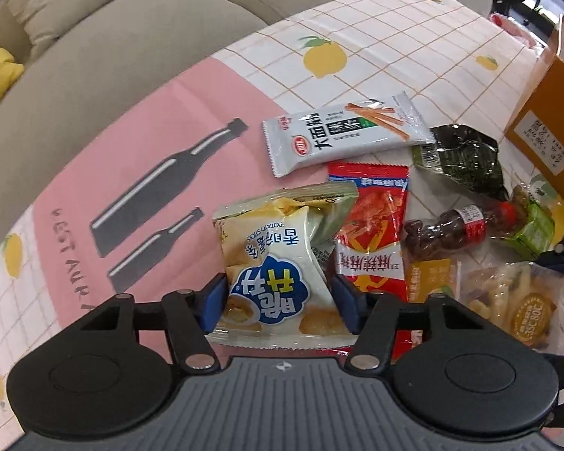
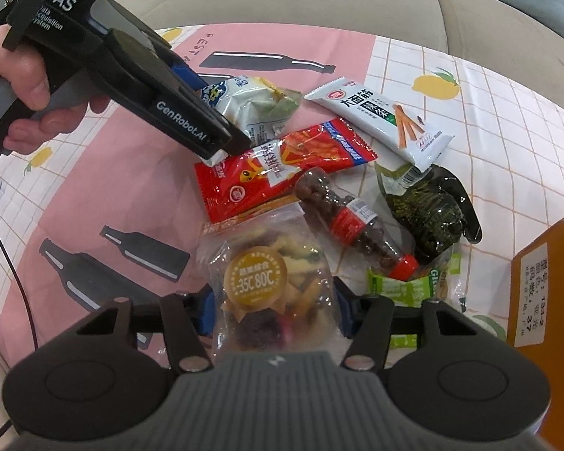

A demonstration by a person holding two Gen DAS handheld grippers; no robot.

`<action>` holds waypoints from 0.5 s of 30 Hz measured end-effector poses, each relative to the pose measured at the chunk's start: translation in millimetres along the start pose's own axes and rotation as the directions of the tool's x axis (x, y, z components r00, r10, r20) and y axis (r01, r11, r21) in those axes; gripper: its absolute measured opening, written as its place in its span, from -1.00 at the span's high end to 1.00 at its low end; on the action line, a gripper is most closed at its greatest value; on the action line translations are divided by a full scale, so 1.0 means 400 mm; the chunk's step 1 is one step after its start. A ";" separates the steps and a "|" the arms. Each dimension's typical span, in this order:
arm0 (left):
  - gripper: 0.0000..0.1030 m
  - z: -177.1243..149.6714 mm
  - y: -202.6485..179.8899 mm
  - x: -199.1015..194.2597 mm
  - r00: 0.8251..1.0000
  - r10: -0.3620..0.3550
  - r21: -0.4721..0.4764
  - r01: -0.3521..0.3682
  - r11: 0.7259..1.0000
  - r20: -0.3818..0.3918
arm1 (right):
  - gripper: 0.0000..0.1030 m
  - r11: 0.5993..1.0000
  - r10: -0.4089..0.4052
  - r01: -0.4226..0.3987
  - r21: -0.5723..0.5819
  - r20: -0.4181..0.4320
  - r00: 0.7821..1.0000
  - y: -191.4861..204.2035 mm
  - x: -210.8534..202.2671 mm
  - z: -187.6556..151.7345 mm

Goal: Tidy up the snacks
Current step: 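Grasp the blue-printed chip bag with the left tool while the right tool grasps the nut bag, then lower both bags into the orange box and open both tools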

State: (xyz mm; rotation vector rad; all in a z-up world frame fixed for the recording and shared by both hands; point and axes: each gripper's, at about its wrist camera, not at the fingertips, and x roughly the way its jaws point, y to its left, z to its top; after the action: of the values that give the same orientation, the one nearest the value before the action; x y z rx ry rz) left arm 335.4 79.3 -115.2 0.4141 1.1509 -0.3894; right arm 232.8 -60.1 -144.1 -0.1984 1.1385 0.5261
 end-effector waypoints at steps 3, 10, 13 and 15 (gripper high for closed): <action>-0.21 -0.006 -0.004 -0.020 1.000 0.019 -0.005 -0.019 1.000 0.015 | -0.04 1.000 -0.012 0.012 0.000 -0.004 1.000 0.004 -0.006 -0.001; -0.16 -0.017 -0.023 -0.102 0.998 0.045 -0.024 -0.045 0.999 0.038 | -0.02 1.000 -0.009 0.008 0.019 0.016 1.000 0.005 -0.056 -0.005; -0.16 -0.028 -0.036 -0.150 0.998 0.043 -0.057 -0.041 0.998 0.048 | -0.02 0.999 0.006 -0.008 0.041 0.039 0.999 0.005 -0.097 -0.006; -0.16 -0.037 -0.047 -0.191 0.998 0.038 -0.080 -0.033 0.996 0.058 | -0.02 0.999 0.005 -0.009 0.054 0.061 0.998 0.003 -0.129 -0.010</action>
State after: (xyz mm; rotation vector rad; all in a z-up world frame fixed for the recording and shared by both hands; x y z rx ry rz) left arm 287.1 77.0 -51.6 0.3512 1.0958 -0.3222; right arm 212.6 -75.9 -99.2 -0.1308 1.0933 0.5039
